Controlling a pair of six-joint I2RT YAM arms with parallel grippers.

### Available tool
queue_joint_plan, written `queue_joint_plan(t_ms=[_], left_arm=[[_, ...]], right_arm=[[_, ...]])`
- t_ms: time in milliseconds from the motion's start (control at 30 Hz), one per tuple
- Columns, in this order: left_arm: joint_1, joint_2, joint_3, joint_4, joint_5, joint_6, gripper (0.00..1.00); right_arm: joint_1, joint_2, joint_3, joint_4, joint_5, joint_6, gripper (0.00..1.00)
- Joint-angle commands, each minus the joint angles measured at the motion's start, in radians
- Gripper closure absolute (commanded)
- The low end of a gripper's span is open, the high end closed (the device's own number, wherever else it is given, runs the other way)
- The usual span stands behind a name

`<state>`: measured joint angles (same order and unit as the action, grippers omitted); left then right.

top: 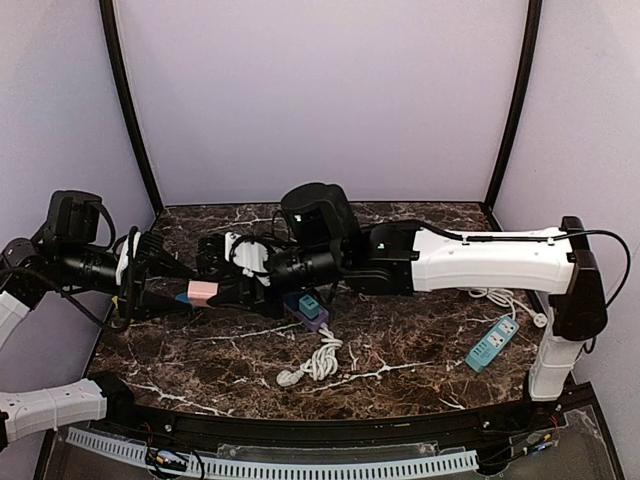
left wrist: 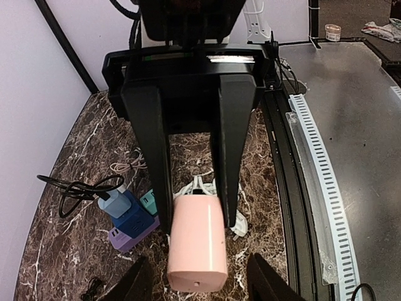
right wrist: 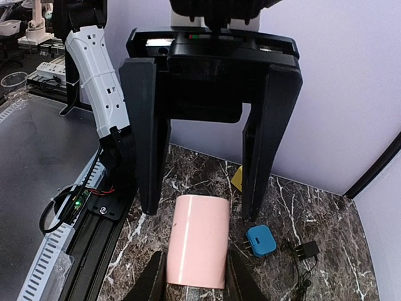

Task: Insert the plug
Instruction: Pick up the plug from the center of the board.

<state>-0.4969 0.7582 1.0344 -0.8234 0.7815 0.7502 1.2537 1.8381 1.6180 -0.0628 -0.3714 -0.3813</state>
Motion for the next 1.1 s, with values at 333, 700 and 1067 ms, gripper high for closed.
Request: queue_joint_plan(t_ms=[333,700,1067], left_arm=[[-0.014,0.027,-0.061,0.090,0.005,-0.038,0.77],[-0.016,-0.048,-0.282,0.412,-0.121,-0.366,0.99],[-0.090,0.151,-0.662,1.192,-0.459,-0.744,0.99]], right_arm=[[0.001,0.027,0.045,0.014,-0.018,-0.004,1.00],[-0.027,-0.020,-0.069,0.095,0.200,0.107,0.27],[-0.260,-0.228,-0.480,0.161,0.407,0.520,0.16]])
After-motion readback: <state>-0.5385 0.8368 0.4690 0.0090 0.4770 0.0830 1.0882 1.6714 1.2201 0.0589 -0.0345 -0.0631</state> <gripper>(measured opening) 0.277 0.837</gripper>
